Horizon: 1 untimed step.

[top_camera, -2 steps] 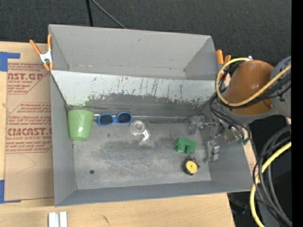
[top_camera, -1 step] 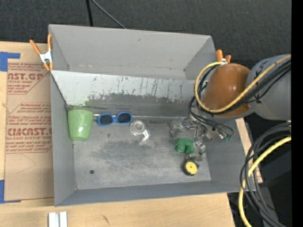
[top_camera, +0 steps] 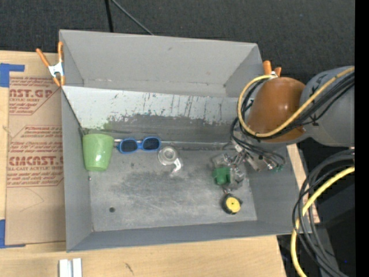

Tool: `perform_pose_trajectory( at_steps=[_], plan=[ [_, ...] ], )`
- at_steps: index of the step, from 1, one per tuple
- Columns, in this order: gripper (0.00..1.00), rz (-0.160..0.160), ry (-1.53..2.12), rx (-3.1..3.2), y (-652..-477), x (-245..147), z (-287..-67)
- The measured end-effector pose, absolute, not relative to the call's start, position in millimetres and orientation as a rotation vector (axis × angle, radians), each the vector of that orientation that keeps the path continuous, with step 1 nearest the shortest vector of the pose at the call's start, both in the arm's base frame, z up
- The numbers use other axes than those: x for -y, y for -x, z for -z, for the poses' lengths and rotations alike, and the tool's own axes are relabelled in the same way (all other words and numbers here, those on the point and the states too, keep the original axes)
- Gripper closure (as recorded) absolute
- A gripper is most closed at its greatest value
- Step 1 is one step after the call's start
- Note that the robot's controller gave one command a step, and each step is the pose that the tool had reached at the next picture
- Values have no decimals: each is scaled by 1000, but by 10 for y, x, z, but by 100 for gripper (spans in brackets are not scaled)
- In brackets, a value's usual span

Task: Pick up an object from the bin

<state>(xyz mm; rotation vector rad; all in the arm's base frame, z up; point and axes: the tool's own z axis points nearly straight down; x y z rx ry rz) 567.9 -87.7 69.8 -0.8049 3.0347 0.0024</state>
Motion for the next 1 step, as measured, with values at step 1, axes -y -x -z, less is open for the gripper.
perform_pose_trajectory(
  at_steps=[1],
  plan=[
    [100, 5, 873, -3008, -5487, 691, -2068]
  ],
)
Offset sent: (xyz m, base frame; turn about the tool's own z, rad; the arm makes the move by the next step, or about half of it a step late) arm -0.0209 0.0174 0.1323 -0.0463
